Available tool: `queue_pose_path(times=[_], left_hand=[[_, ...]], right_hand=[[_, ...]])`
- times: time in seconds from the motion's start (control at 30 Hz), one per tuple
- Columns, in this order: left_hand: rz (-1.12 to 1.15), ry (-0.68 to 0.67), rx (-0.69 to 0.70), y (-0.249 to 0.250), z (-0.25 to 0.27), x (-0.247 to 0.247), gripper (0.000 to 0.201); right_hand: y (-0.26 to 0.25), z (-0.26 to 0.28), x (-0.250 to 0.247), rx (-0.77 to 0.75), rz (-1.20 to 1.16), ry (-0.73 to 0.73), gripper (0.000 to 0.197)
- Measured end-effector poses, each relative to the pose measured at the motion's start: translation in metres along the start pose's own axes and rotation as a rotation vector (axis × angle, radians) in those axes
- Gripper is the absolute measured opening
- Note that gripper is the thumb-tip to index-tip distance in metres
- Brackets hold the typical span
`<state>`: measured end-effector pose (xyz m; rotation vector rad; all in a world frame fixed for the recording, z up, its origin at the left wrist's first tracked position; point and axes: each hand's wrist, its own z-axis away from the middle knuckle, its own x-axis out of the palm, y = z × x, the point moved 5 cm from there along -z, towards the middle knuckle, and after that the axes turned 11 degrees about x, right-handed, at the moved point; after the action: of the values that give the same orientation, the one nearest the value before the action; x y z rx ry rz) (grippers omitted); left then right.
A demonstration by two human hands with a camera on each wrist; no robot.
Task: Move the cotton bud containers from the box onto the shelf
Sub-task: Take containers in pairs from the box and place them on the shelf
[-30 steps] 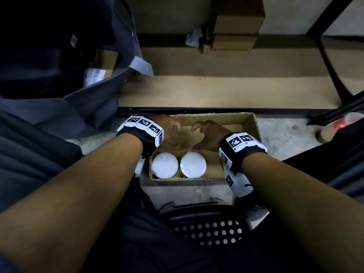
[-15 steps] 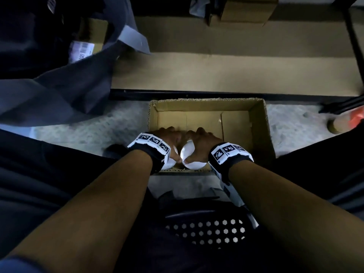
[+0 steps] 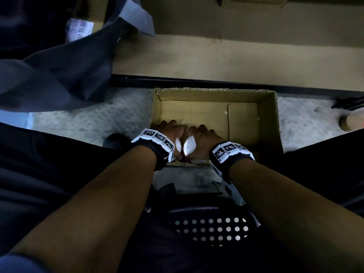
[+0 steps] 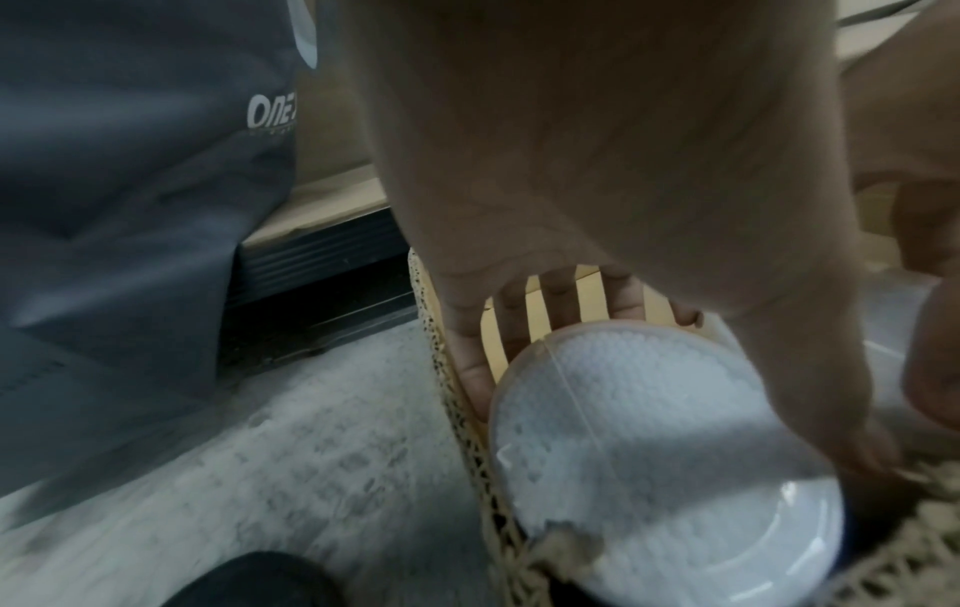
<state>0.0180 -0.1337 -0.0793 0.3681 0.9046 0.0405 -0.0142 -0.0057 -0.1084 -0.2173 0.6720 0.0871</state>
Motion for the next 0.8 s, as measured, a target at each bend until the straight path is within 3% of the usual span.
queue_pose_path(times=[0.3,0.43,0.57,0.8], left_hand=[[0.009,-0.027,-0.018,-0.004,-0.007,0.008,0.071],[0.031,-0.061,-0.024,-0.003,-0.008,0.002,0.079],[0.049,-0.036,-0.062,0.0,-0.009,-0.008,0.052],[0.083,-0.001,-0.077,-0.002,-0.009,-0.03,0.053]], right_hand=[[-0.003,0.002,0.007,-0.014,0.001,0.053,0.072],[0.002,0.002,-0.003,-0.005,0.0,0.04,0.087],[0.004,0.001,-0.014,0.02,-0.02,0.038,0.088],[0.002,0.007,-0.034,0.036,-0.034,0.083,0.097]])
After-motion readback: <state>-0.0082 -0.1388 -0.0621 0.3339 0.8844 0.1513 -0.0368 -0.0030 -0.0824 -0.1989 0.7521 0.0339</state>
